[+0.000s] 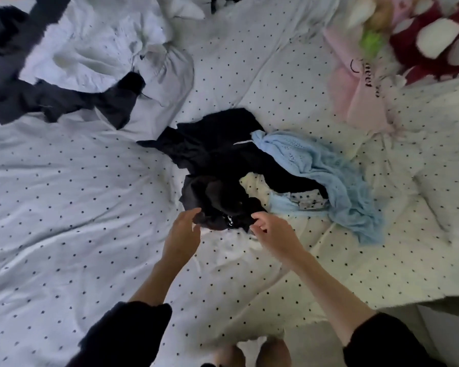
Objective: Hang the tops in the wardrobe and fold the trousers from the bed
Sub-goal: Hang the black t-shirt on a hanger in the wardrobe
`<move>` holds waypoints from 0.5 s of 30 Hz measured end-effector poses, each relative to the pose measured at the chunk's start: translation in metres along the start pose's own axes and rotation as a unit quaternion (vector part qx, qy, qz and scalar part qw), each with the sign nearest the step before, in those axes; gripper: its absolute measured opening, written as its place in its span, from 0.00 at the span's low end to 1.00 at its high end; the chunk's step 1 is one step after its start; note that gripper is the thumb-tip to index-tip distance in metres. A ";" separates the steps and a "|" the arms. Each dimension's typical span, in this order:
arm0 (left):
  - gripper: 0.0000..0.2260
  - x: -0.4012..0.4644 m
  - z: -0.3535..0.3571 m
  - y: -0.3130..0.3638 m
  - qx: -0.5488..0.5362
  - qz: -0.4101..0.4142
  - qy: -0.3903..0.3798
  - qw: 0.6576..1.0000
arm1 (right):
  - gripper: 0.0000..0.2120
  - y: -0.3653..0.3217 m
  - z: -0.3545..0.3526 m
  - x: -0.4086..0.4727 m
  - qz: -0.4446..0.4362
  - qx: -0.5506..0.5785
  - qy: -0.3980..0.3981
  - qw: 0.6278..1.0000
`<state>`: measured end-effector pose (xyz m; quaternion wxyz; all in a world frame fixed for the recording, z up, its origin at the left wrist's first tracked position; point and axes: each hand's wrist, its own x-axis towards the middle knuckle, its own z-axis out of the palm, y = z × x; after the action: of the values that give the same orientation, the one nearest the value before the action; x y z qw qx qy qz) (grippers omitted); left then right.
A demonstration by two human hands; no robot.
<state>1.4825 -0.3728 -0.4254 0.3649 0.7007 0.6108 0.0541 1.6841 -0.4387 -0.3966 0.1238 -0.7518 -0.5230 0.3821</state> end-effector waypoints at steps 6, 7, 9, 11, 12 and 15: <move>0.34 0.051 0.031 -0.020 0.233 0.015 0.011 0.972 | 0.30 0.009 0.043 0.093 -0.108 -0.225 -0.032 0.968; 0.35 0.059 0.038 -0.024 0.244 0.005 0.011 0.970 | 0.32 0.013 0.053 0.104 -0.120 -0.251 -0.037 0.960; 0.37 0.076 0.053 -0.029 0.266 -0.011 0.007 0.964 | 0.32 0.026 0.065 0.126 -0.110 -0.275 -0.047 0.954; 0.33 0.091 0.063 -0.031 0.273 -0.027 0.008 0.962 | 0.22 0.040 0.070 0.143 -0.114 -0.272 -0.043 0.955; 0.28 0.099 0.066 -0.032 0.257 -0.038 0.020 0.965 | 0.16 0.046 0.069 0.148 -0.135 -0.256 -0.033 0.957; 0.16 0.101 0.070 -0.032 0.199 -0.062 0.070 0.976 | 0.10 0.059 0.060 0.147 -0.160 -0.122 -0.041 0.979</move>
<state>1.5178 -0.3142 -0.5323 0.1773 0.7143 0.6757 -0.0419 1.7069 -0.3467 -0.5372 0.0687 -0.6515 -0.6839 0.3211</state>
